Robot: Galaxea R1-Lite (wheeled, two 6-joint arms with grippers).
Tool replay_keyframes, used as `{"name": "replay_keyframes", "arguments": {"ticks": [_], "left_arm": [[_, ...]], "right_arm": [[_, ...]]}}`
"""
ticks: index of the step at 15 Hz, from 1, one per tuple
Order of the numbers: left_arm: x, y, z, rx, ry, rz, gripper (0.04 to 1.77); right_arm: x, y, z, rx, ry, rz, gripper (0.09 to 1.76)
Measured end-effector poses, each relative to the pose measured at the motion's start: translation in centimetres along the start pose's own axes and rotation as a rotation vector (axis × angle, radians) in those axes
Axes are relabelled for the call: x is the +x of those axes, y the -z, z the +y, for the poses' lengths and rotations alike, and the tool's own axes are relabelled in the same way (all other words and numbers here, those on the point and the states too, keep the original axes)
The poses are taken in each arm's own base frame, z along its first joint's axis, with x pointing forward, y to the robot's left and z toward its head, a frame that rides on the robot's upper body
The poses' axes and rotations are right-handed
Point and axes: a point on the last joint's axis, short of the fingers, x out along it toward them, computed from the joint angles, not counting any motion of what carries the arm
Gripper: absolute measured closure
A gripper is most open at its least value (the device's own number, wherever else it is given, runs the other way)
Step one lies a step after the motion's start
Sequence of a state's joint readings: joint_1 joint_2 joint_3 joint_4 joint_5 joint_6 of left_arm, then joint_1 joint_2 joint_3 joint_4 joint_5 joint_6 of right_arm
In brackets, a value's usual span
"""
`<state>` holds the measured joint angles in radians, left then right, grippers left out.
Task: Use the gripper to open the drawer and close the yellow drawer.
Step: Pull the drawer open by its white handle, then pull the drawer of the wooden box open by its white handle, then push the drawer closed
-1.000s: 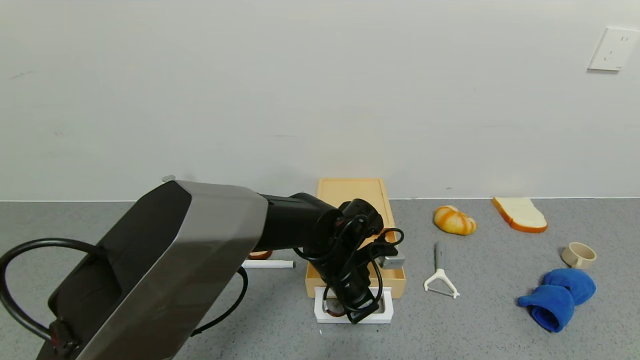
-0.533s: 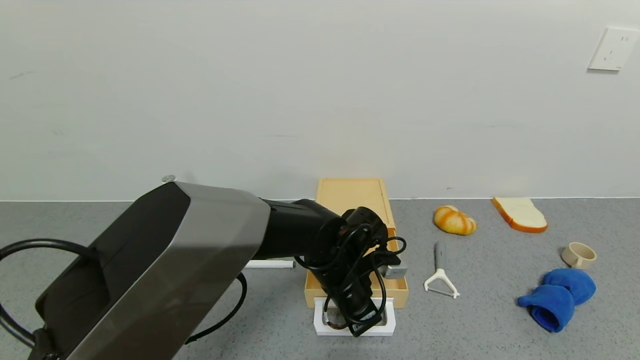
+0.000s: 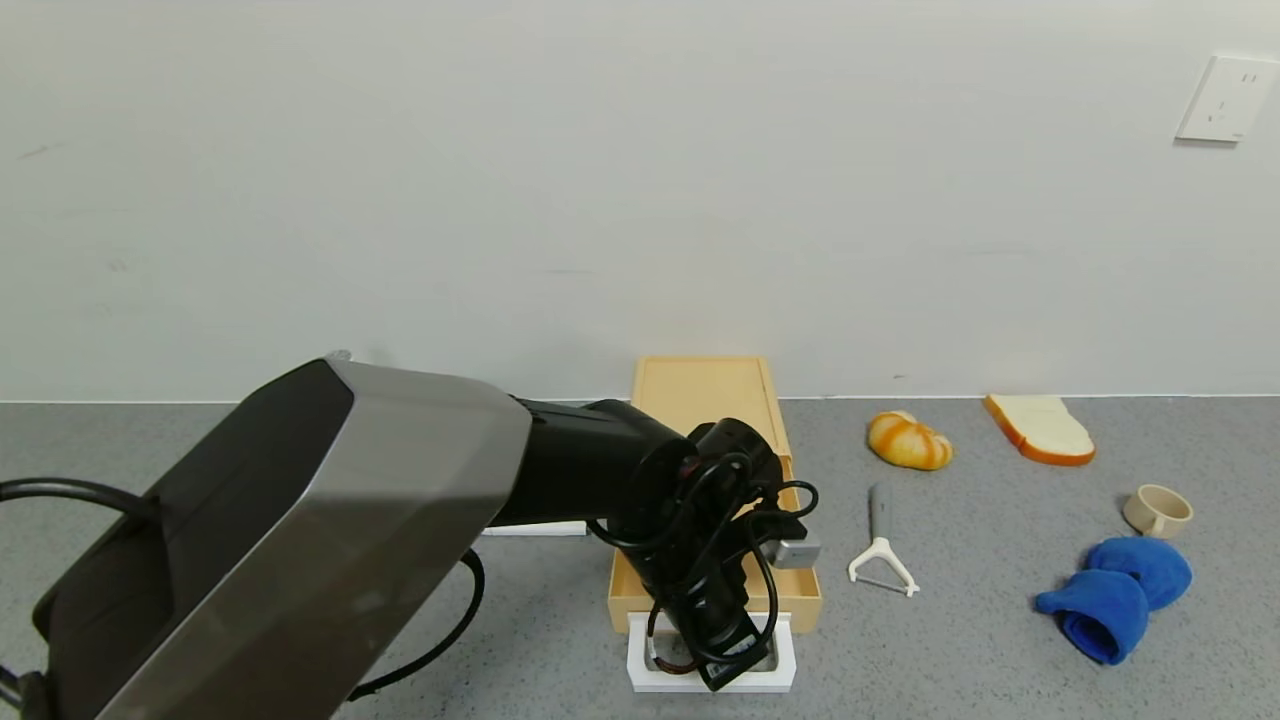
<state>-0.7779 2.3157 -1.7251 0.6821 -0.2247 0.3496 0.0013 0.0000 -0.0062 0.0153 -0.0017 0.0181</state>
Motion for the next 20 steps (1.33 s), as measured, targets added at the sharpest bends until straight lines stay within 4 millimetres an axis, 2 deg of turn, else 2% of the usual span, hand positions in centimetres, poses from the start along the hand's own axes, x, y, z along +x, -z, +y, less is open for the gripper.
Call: {"name": "replay_keyframes", "arguments": {"ticks": [3,6,11,16,18,20], "left_arm": [[-0.6,-0.1,-0.3,0.007,-0.004,-0.009,1.70],[-2.8,-0.4,-0.9,0.011,-0.025,-0.052,1.70],[-9.7,-0.3,-2.3,0.018,-0.154,-0.172,1.70],[-16.8,1.9,-2.3,-0.120,-0.237,-0.353,1.70],[-18.8,3.3,-2.2,-0.174,-0.279,-0.438,1.70],[-19.7,4.9,-1.9,-0.207,-0.342,-0.533,1.70]], "right_arm": [[0.0,0.0,0.0,0.000,0.000,0.000,0.15],[0.0,0.0,0.0,0.000,0.000,0.000,0.15],[0.0,0.0,0.0,0.000,0.000,0.000,0.15],[0.0,0.0,0.0,0.000,0.000,0.000,0.15],[0.0,0.0,0.0,0.000,0.000,0.000,0.15],[0.0,0.0,0.0,0.000,0.000,0.000,0.15]]}}
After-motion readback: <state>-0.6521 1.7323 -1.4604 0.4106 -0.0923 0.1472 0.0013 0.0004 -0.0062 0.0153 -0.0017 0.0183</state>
